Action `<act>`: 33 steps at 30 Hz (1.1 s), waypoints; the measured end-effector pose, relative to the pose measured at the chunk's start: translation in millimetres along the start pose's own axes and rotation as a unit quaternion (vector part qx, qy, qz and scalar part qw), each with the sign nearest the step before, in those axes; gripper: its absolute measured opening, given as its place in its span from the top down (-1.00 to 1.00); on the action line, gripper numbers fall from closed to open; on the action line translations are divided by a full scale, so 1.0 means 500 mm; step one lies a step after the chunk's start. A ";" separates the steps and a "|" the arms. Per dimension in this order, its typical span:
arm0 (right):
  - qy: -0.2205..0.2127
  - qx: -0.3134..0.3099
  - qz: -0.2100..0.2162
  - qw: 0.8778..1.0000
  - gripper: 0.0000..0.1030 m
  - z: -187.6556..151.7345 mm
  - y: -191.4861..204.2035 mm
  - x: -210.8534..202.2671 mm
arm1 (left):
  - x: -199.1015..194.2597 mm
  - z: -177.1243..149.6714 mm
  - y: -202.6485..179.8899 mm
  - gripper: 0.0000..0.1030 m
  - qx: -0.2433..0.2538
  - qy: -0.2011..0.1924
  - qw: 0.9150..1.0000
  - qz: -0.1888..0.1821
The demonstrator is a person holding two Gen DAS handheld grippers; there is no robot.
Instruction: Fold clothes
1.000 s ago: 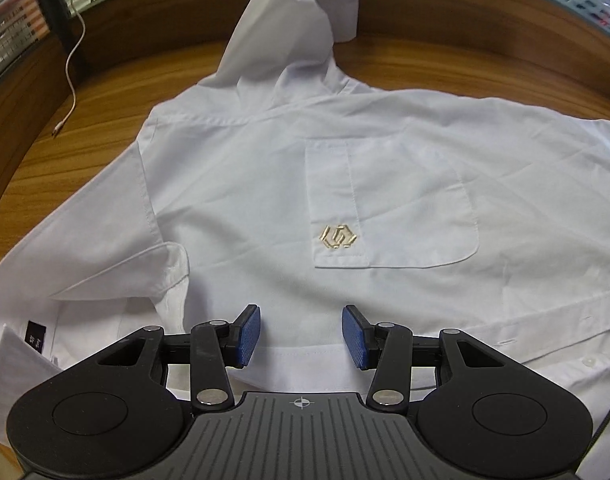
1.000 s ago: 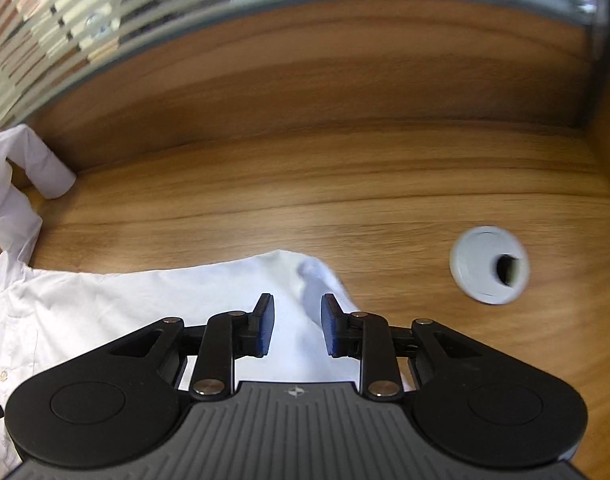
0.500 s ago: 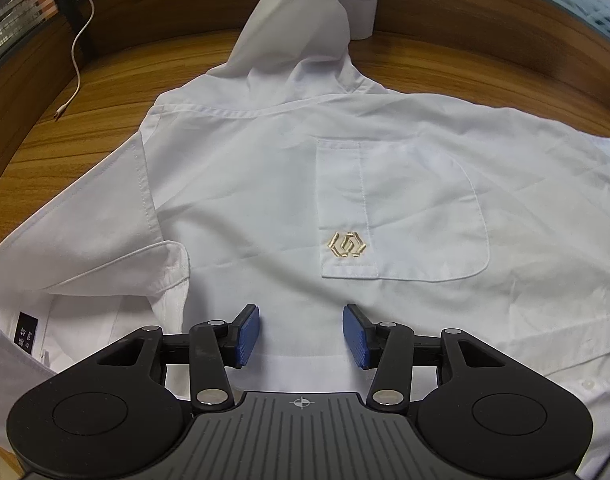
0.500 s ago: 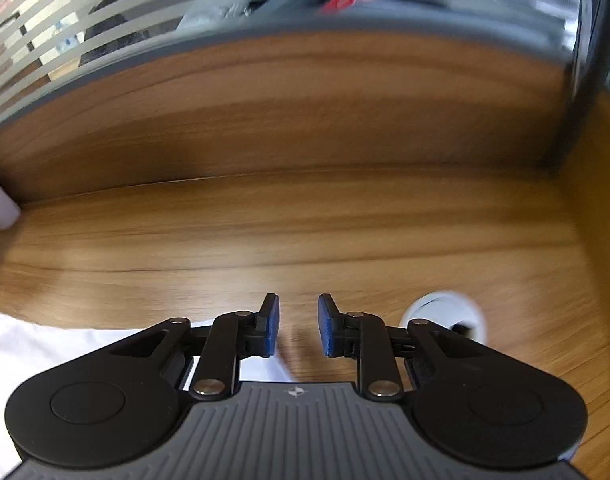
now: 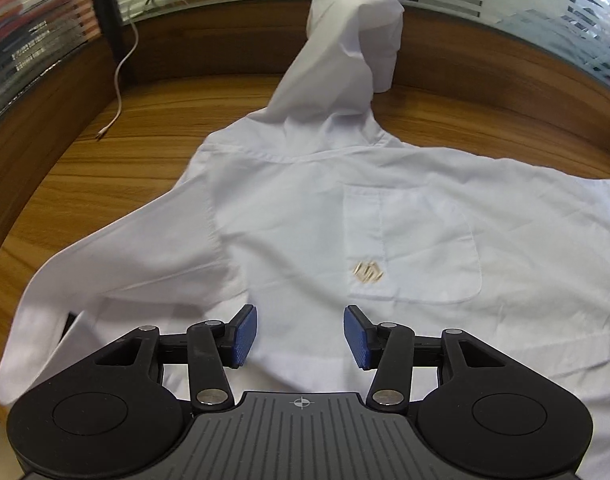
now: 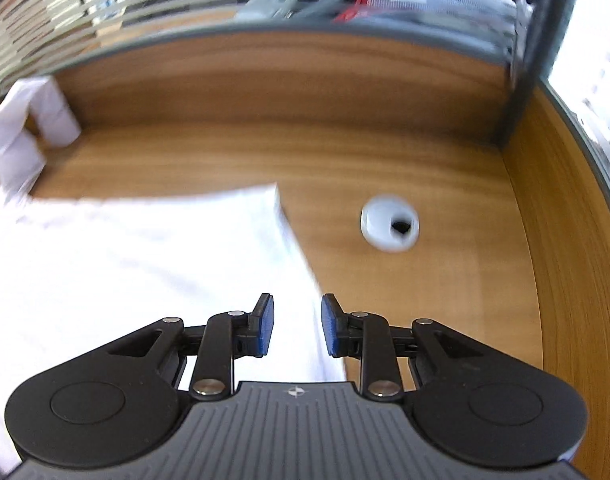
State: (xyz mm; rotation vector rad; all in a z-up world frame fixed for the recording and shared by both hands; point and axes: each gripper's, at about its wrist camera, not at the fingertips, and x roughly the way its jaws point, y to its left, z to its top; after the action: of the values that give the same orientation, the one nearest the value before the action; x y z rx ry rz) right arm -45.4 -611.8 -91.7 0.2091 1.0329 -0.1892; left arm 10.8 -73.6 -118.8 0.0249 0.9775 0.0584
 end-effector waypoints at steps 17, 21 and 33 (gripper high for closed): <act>0.057 0.135 -0.025 0.989 0.22 -0.324 -0.027 -0.080 | -0.018 -0.090 -0.025 -0.03 0.073 0.019 0.997 -0.006; 0.038 0.161 -0.003 0.986 0.88 -0.348 -0.032 -0.094 | -0.016 -0.087 -0.038 -0.03 0.089 0.017 0.996 -0.008; 0.083 0.097 0.069 0.989 0.89 -0.455 0.034 -0.148 | -0.007 -0.071 -0.056 -0.05 0.127 0.016 0.992 -0.001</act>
State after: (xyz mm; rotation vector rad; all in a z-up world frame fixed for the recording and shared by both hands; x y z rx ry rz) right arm -266.3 -532.1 -139.1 0.4776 1.1612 -0.1473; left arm -19.6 -102.1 -137.1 0.2568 1.0119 -0.0676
